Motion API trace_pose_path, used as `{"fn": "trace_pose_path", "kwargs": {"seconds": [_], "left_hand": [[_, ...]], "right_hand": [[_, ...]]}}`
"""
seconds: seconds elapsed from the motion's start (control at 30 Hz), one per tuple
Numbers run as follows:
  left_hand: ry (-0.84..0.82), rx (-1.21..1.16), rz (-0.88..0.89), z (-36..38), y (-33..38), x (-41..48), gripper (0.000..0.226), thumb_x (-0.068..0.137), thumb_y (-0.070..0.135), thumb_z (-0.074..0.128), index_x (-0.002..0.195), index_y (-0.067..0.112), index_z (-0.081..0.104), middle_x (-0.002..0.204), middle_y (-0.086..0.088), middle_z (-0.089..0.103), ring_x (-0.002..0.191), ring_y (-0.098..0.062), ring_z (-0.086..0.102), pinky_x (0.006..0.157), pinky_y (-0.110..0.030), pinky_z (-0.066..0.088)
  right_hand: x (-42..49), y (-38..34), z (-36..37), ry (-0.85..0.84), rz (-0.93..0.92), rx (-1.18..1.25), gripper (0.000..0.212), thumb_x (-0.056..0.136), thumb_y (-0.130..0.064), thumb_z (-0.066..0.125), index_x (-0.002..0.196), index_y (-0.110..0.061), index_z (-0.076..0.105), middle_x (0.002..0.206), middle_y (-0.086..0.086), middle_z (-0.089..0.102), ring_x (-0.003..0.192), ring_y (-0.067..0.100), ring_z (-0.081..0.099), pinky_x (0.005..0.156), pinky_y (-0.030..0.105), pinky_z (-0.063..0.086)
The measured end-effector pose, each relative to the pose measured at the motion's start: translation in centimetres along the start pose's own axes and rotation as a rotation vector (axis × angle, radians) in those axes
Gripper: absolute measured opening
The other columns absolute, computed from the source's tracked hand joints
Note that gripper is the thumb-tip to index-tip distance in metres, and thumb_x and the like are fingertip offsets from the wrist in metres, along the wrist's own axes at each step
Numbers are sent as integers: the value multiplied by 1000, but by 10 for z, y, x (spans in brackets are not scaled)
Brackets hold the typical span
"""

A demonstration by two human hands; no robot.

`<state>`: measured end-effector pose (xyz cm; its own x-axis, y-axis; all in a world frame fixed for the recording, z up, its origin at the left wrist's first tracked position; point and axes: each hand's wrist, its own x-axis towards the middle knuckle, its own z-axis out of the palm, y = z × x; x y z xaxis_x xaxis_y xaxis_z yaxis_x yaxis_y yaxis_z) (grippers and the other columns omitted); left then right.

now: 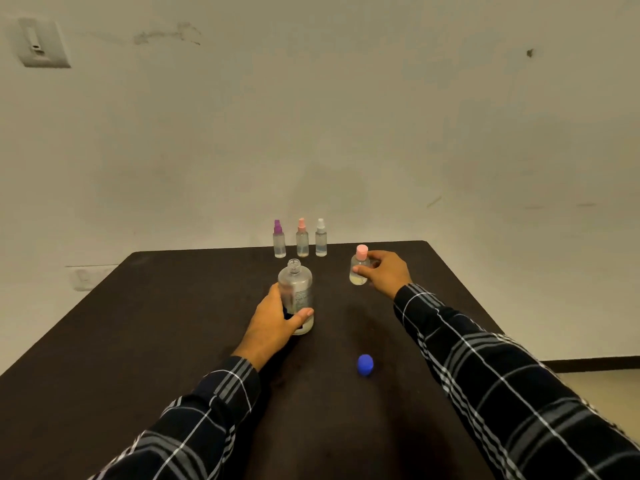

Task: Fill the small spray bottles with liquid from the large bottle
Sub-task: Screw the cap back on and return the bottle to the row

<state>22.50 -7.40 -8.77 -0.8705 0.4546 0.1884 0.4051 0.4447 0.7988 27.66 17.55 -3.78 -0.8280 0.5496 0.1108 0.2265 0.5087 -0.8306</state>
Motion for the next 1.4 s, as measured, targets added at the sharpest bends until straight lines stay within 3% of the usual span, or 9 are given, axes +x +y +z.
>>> {"fn": "trace_pose_path", "kwargs": {"seconds": [0.17,0.53,0.9,1.23,1.33,1.4], "left_hand": [[-13,53,2,-3,-9,25,71,85,43,77,143,21,42,139,4,57,127,-14,55,103,-29,45],[52,118,14,2,-19,71,65,86,38,78,138,20,45,132,2,60,111,-8,55,93,-25,45],[16,167,8,2,-23,86,67,84,42,78,137,19,44,131,4,59,116,-10,57,98,-29,47],[-10,150,1,3,-23,89,75,85,40,78,145,19,38,143,2,55,129,-14,54,108,-33,46],[-19,149,-2,1,-24,89,74,85,40,77,145,19,38,144,1,54,131,-16,53,109,-34,45],[-25,147,-8,1,-22,89,75,86,40,77,146,19,37,145,1,54,131,-16,53,110,-35,45]], "right_hand": [[54,7,15,-19,-8,-63,52,84,-29,77,131,-11,63,126,9,66,116,25,60,102,36,46],[142,26,66,11,-31,-169,43,90,-35,70,126,-11,65,120,10,69,110,26,63,97,36,48],[165,31,82,94,-26,-163,46,89,-28,72,131,-14,61,125,10,66,117,28,60,100,39,46],[174,32,87,89,-38,-219,40,88,-27,71,126,-18,62,118,9,69,110,29,63,96,40,50],[175,30,85,41,-24,-224,50,87,-27,73,132,-15,56,125,11,65,118,31,60,101,41,47],[169,30,79,-31,38,-180,68,86,-27,75,142,-9,43,137,15,57,128,32,53,106,40,42]]}}
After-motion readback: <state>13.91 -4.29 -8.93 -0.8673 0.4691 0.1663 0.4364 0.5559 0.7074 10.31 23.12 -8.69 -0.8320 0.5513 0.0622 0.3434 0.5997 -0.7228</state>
